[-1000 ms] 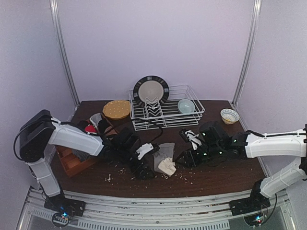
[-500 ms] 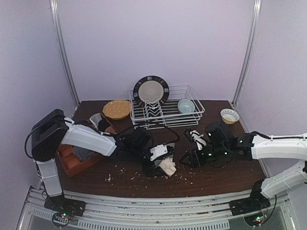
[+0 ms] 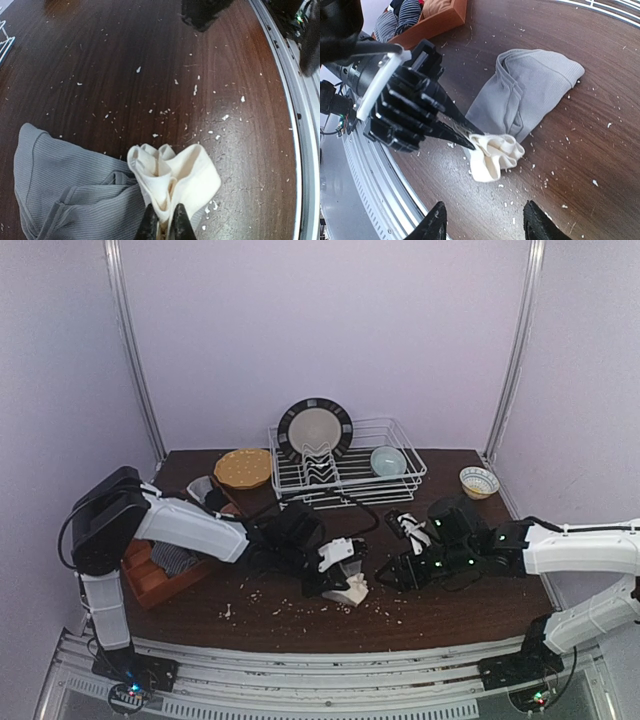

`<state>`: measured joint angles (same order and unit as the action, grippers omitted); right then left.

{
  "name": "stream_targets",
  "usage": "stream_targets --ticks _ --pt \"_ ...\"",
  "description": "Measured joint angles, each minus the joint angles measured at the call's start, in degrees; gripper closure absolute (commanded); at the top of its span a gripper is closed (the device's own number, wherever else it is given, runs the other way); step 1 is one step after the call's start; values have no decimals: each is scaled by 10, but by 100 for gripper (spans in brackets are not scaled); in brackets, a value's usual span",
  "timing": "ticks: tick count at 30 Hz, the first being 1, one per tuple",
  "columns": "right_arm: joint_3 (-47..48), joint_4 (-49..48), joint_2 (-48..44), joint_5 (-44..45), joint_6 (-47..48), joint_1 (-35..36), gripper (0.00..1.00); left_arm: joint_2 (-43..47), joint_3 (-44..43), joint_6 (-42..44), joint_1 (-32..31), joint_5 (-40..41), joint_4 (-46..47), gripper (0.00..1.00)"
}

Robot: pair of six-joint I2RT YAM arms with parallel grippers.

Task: Roll the underwear
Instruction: Roll the underwear at the center of the board.

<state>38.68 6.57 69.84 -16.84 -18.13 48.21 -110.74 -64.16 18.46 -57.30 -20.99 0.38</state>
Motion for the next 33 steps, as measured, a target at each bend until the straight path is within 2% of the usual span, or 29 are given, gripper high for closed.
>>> stream_targets --ticks 14,25,33 --pt "-9 -163 94 46 -84 -40 54 -14 10 -139 59 -71 66 100" --pt "134 -276 339 -7 -153 -104 64 -39 12 -203 81 -153 91 100" --pt "223 -280 425 -56 -154 -103 78 -40 17 -204 81 -164 91 100"
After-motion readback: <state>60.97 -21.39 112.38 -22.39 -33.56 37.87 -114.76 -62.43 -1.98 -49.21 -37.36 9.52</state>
